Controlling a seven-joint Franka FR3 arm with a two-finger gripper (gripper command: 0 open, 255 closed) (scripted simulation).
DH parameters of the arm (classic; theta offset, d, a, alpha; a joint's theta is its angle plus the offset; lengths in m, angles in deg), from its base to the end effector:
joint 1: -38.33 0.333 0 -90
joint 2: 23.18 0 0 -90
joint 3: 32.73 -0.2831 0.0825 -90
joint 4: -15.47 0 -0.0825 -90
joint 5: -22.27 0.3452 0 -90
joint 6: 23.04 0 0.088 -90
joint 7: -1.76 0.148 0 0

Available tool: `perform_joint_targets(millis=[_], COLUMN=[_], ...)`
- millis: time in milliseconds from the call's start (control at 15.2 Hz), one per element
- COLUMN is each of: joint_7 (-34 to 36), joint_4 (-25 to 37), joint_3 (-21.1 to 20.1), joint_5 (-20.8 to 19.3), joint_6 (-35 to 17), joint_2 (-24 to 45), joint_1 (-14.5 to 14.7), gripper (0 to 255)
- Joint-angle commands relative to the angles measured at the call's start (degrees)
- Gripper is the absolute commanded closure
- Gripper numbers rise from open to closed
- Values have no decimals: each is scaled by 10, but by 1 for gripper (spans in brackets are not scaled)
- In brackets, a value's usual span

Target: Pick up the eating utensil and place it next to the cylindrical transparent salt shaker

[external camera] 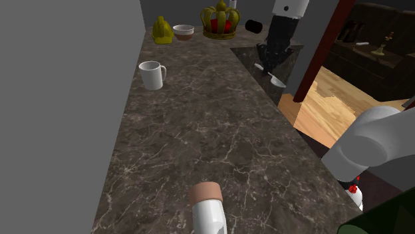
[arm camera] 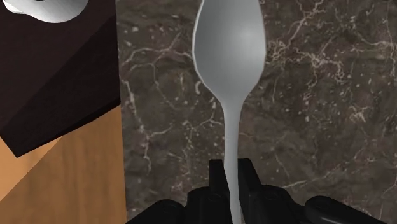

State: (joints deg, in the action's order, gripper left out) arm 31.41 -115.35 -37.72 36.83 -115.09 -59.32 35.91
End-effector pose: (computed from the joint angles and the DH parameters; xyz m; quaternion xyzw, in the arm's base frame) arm 0.3309 0.0551 0.5144 -0.9630 0.2488 0.0498 0.0910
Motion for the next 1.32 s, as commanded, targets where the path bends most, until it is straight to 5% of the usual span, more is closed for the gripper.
perform_joint_targets(millis=[0, 726, 1254], joint_7=[26, 176, 293], joint_4=[5, 54, 137], joint_3=[-20, -154, -257], joint_5=[13, 78, 83], joint_6=[1, -47, -89], joint_2=[-2, 51, 139], joint_1=[9, 54, 69], gripper=[255, 255, 255])
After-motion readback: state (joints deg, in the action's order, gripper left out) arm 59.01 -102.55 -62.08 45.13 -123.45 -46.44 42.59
